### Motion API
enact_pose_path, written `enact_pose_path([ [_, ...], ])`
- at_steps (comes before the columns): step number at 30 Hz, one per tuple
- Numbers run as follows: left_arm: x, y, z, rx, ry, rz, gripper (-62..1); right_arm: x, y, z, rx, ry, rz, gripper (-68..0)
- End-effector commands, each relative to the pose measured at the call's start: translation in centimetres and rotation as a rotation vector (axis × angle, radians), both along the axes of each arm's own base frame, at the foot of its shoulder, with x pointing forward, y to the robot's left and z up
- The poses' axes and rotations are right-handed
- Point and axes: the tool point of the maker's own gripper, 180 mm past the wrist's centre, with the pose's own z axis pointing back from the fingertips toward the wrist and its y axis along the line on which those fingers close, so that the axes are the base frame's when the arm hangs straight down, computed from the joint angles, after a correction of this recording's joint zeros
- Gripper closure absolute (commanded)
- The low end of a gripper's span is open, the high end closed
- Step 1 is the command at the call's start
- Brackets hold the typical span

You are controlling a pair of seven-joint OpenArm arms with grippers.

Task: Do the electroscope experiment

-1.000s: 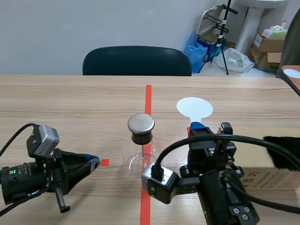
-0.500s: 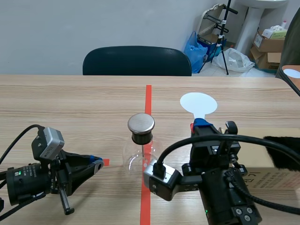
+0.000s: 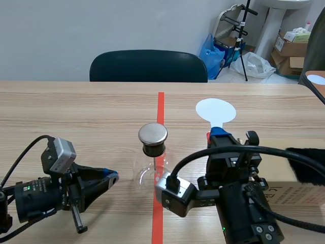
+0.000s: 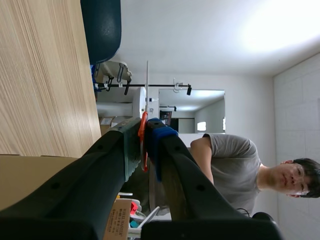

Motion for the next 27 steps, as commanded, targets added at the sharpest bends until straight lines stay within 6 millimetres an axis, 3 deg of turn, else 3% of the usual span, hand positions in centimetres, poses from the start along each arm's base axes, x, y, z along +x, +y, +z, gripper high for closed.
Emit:
enact_pose_path([
  [1,0.49,-0.81,1.14,-0.041,-0.026,-0.003,-2.8,0.4,-0.07,0.91,0.009,-0.029,-0.003,-0.9],
  [27,1.21,-1.35,1.4,-0.039,-0.048,0.007,-2.8,0.41,-0.04,0.92,0.009,-0.03,-0.001,-0.9],
])
